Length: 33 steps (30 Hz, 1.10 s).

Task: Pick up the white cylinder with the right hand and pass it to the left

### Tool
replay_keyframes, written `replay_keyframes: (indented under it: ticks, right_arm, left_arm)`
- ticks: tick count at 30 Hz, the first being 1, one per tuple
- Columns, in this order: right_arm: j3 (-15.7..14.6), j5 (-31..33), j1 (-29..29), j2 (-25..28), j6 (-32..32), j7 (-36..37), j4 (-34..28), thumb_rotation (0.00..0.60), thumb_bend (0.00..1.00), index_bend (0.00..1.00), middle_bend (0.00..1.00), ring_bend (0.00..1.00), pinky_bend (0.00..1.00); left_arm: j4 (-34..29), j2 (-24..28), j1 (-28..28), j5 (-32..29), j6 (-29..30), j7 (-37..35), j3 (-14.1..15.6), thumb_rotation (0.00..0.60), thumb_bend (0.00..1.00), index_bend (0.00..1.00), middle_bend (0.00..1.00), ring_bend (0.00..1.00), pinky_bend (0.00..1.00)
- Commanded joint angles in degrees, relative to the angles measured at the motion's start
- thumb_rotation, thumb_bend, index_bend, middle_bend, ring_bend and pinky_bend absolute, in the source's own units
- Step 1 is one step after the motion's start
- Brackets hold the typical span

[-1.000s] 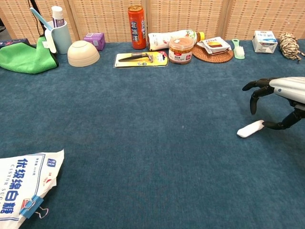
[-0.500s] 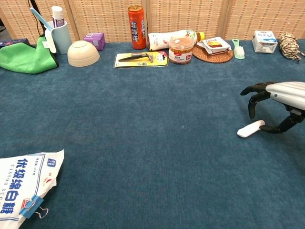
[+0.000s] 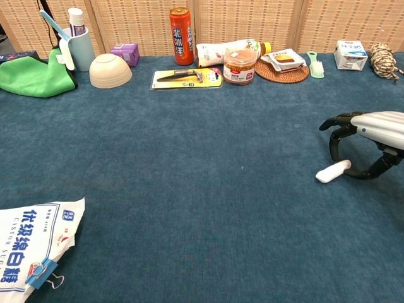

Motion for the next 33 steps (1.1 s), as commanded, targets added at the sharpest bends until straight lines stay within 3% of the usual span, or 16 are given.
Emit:
replay_keyframes:
  ticks: [1,11,21,33]
  right_arm:
    - [-0.1,0.1,0.0,-0.1,0.0,-0.1,-0.1,0.600,0.37,0.47,0.13,0.00,0.00]
    - [-0.4,0.3,-0.1,-0.8,0.0,-0.8,0.2,0.600,0.37,0.52,0.17,0.01,0.00]
    - [0.3,1.4,-0.6,-0.5,0.8,-1.8,-1.0,0.600,0.37,0.64,0.26,0.08,0.00]
    - [3.3,5.2,-1.3,4.6,1.8,-0.7,-13.3,0.600,0.37,0.64,0.27,0.09,0.00]
  left_arm:
    - [0.0,0.0,0.0,0.1,0.0,-0.1,0.0,0.600,0.25,0.08,0.00,0.00,0.00]
    - [0.3,0.2,0.2,0.1,0.2,-0.7,0.0,0.600,0.25,0.08,0.00,0.00,0.00]
    - [0.7,0.1,-0.1,0.6,0.0,-0.9,-0.1,0.600,0.25,0.08,0.00,0.00,0.00]
    - [2.2,-2.2,-5.8,8.8,-3.6,1.8,-0.9,0.600,0.25,0.15,0.00,0.02,0.00]
